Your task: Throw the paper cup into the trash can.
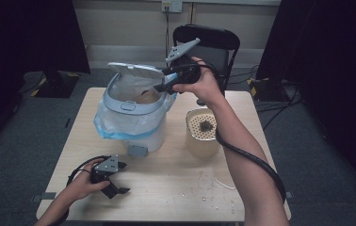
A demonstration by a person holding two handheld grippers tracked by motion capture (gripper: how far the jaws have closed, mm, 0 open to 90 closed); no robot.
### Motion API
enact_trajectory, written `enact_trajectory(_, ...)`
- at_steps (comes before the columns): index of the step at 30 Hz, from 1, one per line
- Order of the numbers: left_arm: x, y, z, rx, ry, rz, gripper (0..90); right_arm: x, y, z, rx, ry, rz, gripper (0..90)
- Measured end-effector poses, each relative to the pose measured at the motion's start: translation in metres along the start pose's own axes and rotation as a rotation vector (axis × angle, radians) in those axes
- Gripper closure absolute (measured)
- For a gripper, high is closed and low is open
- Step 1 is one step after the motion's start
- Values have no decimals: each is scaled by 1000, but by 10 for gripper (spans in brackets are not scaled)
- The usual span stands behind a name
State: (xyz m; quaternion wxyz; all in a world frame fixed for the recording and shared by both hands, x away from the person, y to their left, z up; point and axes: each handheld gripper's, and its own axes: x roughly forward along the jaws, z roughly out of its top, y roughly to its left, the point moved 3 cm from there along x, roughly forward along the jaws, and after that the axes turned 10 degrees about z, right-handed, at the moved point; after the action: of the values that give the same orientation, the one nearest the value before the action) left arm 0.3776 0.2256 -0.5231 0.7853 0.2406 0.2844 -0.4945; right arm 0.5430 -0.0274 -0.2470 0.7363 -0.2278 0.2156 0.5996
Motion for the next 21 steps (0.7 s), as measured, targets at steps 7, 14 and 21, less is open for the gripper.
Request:
enact_trajectory(7, 0, 0, 0, 0, 0, 0, 32, 1, -5, 0, 26, -30, -34, 303)
enact_trajectory(14, 0, 0, 0, 0, 0, 0, 32, 4, -18, -4, 73, -63, -71, 303)
enact_trajectory(21, 0, 0, 0, 1, 0, -1, 31, 7, -31, -5, 114, -78, -88, 299)
